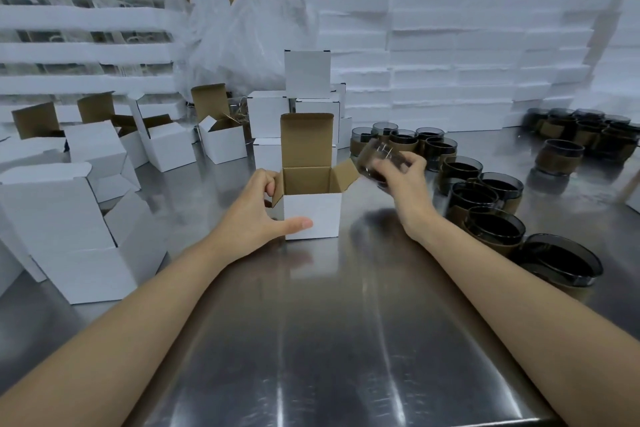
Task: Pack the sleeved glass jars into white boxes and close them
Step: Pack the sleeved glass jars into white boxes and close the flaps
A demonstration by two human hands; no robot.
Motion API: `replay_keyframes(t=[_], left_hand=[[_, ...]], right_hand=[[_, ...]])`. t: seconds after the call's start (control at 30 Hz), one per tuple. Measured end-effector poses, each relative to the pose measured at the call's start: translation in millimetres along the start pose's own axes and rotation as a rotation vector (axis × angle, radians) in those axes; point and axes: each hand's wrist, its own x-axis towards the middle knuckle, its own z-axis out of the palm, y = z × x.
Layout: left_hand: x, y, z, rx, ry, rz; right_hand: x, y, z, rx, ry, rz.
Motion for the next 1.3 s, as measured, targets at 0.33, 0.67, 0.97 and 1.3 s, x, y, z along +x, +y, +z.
replay_keyframes(t=[0.33, 0.67, 0.97, 1.3], left_hand=[[-3, 20, 5, 0.185, 0.217, 0.295], [-9, 43, 4, 0.302, 0.399, 0.417], [-9, 52, 18, 0.198, 0.462, 0.424], [-8, 37, 19, 0.117, 0.317, 0.308]], right_hand=[[-21, -30, 17, 0.776, -0.246, 0.15], [-40, -59, 17, 0.522, -0.298, -0.076], [-56, -42, 29, -0.032, -0.429, -0.314], [-52, -26, 21, -0.337, -0.454, -0.37]])
